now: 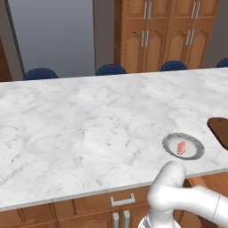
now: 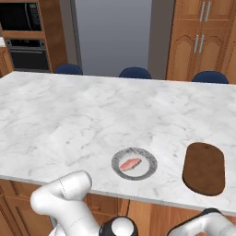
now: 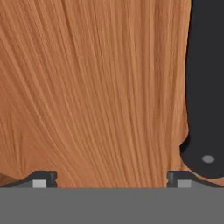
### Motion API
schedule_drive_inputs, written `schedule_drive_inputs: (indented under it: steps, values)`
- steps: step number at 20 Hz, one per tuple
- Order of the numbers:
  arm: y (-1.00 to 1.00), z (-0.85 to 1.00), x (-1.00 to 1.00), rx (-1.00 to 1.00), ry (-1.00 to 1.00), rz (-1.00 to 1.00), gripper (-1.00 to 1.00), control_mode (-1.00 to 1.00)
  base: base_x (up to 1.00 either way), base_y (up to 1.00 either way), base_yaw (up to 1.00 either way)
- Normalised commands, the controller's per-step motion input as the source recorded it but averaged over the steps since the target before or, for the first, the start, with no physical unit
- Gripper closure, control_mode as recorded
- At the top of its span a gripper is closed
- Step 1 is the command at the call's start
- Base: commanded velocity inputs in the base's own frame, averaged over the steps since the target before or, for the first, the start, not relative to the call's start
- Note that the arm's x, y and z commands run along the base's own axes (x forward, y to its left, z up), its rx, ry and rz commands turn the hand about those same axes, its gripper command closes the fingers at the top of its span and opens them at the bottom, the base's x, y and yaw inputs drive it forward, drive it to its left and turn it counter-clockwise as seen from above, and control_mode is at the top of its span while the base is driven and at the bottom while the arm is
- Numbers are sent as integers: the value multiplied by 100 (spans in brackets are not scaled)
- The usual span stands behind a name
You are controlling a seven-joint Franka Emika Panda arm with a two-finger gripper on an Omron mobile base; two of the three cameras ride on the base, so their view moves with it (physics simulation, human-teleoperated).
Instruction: Pick up the knife from the drawer and place it on the cutting board. Then place the meat from the plate to the cutting board.
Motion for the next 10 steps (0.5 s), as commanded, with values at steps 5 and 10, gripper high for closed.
schedule_drive_inputs:
  steps: [5,10]
  values:
    - [-5,0,1,0,-35,5,-100,-100,0,0,0]
    - [1,0,12,0,-30,0,-100,-100,0,0,0]
